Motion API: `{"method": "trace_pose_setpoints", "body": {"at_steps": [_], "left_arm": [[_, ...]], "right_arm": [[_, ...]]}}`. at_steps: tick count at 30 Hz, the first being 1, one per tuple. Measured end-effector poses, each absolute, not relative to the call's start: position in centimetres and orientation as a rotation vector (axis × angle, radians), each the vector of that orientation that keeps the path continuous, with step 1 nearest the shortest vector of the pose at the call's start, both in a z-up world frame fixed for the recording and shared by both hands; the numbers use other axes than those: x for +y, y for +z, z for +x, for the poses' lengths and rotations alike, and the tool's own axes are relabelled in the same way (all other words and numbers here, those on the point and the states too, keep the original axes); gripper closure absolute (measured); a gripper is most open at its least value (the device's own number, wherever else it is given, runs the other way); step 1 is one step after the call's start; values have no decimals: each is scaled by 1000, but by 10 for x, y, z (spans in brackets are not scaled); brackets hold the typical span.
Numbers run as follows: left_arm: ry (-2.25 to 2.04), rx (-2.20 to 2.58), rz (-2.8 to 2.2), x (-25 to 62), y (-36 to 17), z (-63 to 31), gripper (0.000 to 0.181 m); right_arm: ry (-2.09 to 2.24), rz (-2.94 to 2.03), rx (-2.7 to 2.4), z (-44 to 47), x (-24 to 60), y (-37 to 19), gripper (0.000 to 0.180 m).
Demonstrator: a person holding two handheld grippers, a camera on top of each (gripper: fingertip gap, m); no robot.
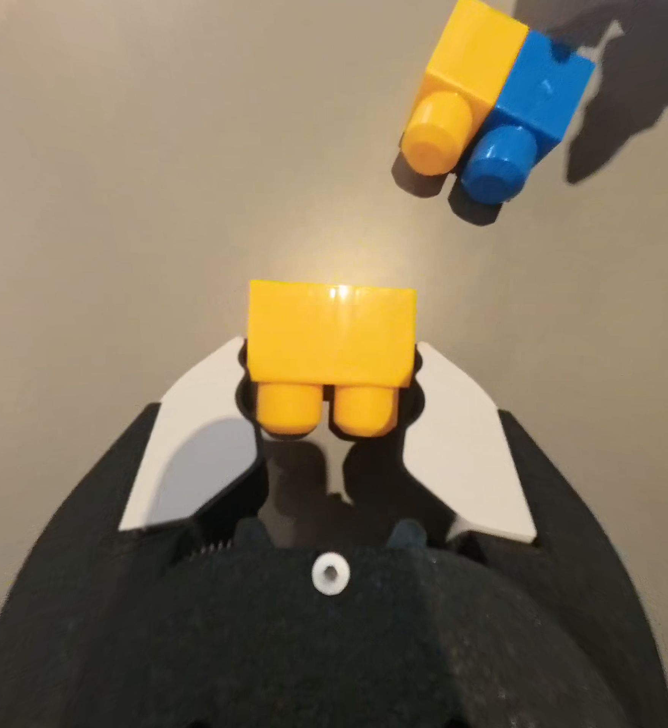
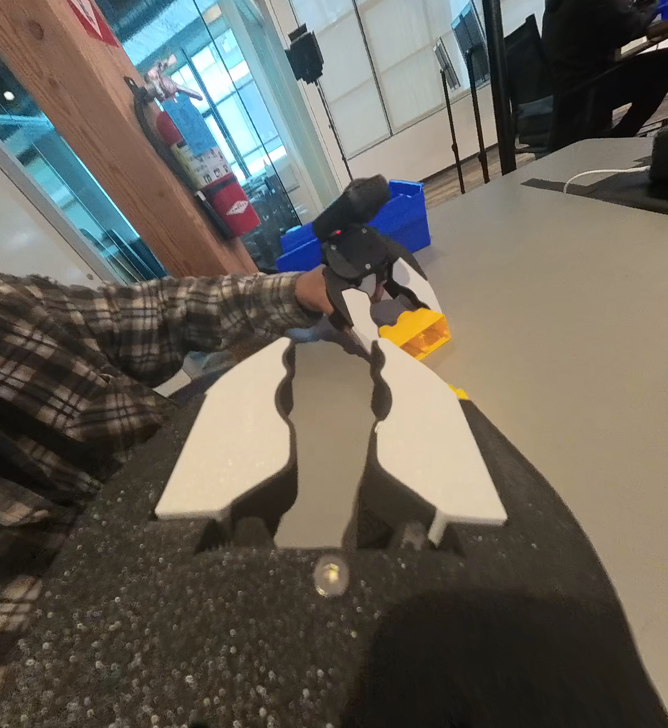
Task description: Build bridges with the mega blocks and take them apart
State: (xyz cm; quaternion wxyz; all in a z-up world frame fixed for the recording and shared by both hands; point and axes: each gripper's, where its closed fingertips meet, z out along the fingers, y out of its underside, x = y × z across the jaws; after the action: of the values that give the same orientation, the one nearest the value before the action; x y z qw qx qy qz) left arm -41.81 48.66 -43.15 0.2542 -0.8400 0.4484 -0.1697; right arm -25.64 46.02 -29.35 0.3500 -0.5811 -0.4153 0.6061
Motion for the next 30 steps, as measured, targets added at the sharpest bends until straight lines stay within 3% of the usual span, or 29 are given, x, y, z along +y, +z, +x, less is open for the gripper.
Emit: {"method": "trace_pose_setpoints", "body": {"at_steps": [1, 22, 30], "left_arm": [[-462, 1235, -2277, 487, -432, -416, 105], [-617, 1621, -2048, 474, -429, -357, 104], [-602, 1620, -2014, 476, -432, -354, 98]], "right_arm": [[1549, -1504, -1097, -257, 460, -296, 143], [1125, -1613, -1358, -259, 472, -351, 123], [1004, -1631, -1456, -264, 472, -373, 101]]}}
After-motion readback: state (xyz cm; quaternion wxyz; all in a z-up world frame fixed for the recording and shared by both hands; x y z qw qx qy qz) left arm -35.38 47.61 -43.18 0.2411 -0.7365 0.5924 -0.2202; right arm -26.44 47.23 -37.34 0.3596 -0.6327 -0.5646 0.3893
